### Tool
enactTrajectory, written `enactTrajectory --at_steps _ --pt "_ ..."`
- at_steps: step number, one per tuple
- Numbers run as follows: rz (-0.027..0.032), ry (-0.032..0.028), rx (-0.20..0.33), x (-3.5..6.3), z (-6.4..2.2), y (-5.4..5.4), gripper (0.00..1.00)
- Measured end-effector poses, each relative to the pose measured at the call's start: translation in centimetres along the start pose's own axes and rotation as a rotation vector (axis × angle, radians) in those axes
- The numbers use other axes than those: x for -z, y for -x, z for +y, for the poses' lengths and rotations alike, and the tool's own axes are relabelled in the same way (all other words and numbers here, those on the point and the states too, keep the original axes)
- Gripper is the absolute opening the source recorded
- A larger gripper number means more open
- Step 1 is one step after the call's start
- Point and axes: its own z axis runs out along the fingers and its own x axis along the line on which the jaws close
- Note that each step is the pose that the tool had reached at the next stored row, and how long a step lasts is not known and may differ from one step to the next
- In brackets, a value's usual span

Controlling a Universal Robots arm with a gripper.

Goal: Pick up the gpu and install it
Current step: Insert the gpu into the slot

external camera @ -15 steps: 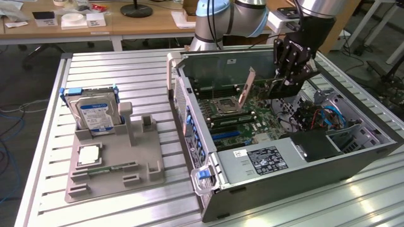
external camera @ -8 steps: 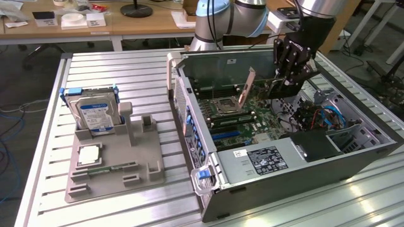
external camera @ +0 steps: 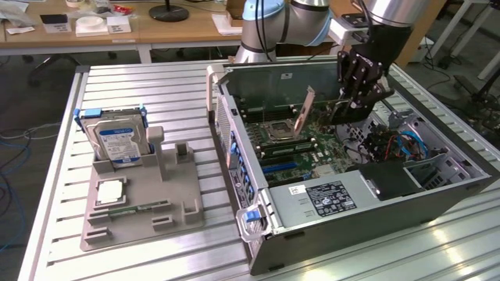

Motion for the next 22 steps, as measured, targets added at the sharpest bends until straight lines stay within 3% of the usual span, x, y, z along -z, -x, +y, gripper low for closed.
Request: enactTrajectory --at_steps 22 --pt "0.0001 0.0 0.0 -0.8 0.01 0.0 0.27"
